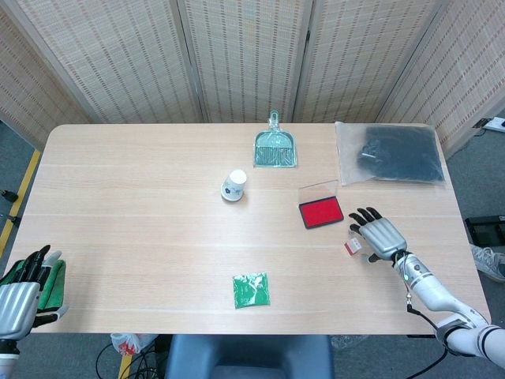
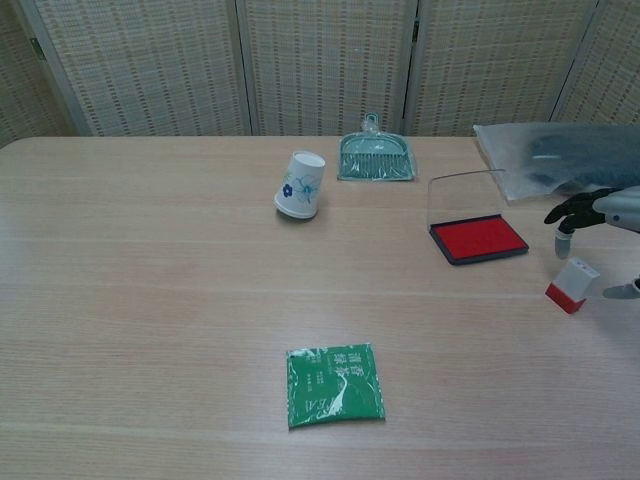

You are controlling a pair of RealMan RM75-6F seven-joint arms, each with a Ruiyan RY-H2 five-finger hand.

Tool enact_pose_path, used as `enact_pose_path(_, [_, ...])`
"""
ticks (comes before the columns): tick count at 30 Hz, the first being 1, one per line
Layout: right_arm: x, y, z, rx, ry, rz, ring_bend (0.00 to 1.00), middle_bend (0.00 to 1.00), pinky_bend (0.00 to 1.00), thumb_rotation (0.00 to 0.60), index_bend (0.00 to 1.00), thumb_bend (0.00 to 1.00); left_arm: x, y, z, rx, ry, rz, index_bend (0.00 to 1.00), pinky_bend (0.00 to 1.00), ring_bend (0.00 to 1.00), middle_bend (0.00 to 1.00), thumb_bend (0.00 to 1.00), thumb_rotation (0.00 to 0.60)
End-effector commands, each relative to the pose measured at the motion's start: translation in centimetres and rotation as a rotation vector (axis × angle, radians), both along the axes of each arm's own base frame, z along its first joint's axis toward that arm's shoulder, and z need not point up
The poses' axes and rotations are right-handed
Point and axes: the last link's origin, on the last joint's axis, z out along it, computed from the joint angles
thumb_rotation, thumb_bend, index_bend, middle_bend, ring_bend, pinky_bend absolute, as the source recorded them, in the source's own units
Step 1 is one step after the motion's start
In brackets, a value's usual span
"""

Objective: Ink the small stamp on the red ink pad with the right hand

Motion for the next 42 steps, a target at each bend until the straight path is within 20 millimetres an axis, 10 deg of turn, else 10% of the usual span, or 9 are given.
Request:
enact_pose_path(1, [0.1, -0.1, -0.2, -0.005, -0.002, 0.005, 0.03, 0.1, 0.03, 0.6, 0.35, 0.22, 0.0, 0.0, 0.0, 0.001, -0.001, -0.001, 0.1, 0.26, 0.0, 0.0, 0.18, 0.6])
enact_pose_path(25, [1.4, -1.3, 1.0, -0.096, -0.066, 0.052, 0.19, 0.39, 0.1, 0.6, 0.61, 0.22, 0.2, -0.3, 0.1, -0.003, -0.015, -0.019, 0.09, 0.26, 0.0, 0.0, 0.18, 0.6])
enact_pose_path(32, [3.4, -2.4, 2.2, -0.151, -0.1, 0.097, 0.6, 0.8, 0.62, 0.6, 0.75, 0.25, 0.2, -0.2, -0.2, -0.013, -0.012, -0.016, 0.09, 0.26, 0.0, 0.0, 0.18, 0.6])
enact_pose_path(42, [5.3, -6.1, 0.2, -0.115, -0.124, 0.006, 0.85, 1.0, 0.79, 0.6, 0.92, 0.28, 0.4, -0.4, 0.1, -0.012, -0.035, -0.022, 0.09, 0.26, 0.0, 0.0, 0.18, 0.6])
